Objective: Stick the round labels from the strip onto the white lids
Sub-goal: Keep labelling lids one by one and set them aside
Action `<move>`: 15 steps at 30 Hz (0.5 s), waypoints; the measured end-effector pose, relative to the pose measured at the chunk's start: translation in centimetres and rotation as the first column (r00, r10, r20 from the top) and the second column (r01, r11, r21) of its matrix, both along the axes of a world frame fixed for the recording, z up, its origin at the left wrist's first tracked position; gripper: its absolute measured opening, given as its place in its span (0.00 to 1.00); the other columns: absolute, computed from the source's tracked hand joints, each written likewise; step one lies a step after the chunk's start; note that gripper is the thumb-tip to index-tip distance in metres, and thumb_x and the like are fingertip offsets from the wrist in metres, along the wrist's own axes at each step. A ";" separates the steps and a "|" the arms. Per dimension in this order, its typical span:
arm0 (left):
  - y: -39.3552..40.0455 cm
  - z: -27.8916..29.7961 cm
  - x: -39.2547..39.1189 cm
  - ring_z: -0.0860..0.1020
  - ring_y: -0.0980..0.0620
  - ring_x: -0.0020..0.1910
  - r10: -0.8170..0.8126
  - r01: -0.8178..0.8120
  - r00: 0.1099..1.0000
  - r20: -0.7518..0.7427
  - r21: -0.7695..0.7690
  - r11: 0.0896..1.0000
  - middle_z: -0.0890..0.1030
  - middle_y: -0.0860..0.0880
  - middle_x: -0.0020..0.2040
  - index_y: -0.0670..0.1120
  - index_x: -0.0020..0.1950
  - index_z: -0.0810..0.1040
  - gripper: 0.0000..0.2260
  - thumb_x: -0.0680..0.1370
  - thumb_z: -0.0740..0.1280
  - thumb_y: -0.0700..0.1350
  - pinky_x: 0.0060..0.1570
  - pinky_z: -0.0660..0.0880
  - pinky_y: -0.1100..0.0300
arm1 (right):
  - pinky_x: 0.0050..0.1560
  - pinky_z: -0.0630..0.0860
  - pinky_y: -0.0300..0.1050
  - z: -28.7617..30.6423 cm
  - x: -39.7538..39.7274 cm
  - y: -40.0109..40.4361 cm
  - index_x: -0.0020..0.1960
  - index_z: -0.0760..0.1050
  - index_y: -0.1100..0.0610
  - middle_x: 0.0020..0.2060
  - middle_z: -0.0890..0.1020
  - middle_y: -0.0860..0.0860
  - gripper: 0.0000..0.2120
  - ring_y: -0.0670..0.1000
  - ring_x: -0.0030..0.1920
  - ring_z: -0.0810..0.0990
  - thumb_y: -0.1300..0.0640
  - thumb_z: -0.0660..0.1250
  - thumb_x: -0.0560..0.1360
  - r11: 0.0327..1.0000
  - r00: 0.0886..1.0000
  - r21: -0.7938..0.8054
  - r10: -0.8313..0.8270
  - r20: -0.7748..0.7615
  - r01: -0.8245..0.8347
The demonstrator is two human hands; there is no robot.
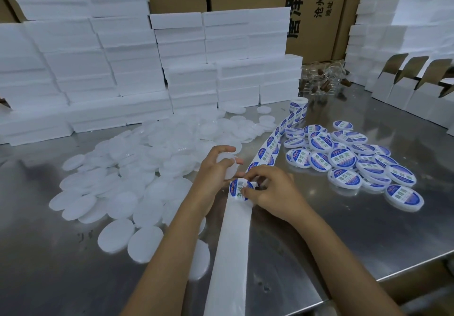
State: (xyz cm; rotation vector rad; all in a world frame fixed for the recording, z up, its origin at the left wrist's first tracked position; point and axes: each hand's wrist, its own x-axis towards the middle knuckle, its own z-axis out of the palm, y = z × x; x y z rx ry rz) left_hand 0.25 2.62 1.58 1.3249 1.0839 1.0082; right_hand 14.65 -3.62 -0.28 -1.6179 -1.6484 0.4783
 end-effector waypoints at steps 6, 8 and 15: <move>0.1 -0.2 0.2 0.82 0.59 0.41 0.006 -0.006 0.995 -0.095 -0.001 1.000 0.80 0.61 0.44 0.56 0.52 0.77 0.10 0.86 0.57 0.48 0.39 0.82 0.59 | 0.52 0.74 0.41 0.4 -0.4 -0.1 0.47 0.81 0.51 0.45 0.82 0.37 0.06 0.42 0.47 0.76 0.58 0.76 0.72 0.994 0.992 0.093 0.063 -0.108 -0.053; 0.0 -0.1 0.4 0.80 0.55 0.46 0.004 -0.005 0.988 -0.151 -0.002 1.000 0.78 0.56 0.53 0.56 0.51 0.77 0.12 0.86 0.55 0.52 0.41 0.79 0.59 | 0.47 0.74 0.34 0.8 -0.6 -0.2 0.47 0.82 0.55 0.44 0.83 0.43 0.06 0.43 0.43 0.77 0.62 0.75 0.72 0.993 0.971 0.097 0.087 -0.225 -0.066; -0.2 0.5 0.1 0.83 0.43 0.42 -0.076 0.083 0.996 0.043 -0.189 0.979 0.83 0.38 0.52 0.45 0.55 0.77 0.23 0.85 0.52 0.61 0.46 0.83 0.50 | 0.49 0.78 0.53 1.7 0.0 -0.3 0.48 0.77 0.58 0.45 0.85 0.58 0.06 0.55 0.43 0.83 0.67 0.70 0.74 0.998 0.599 0.010 0.043 -0.799 -0.058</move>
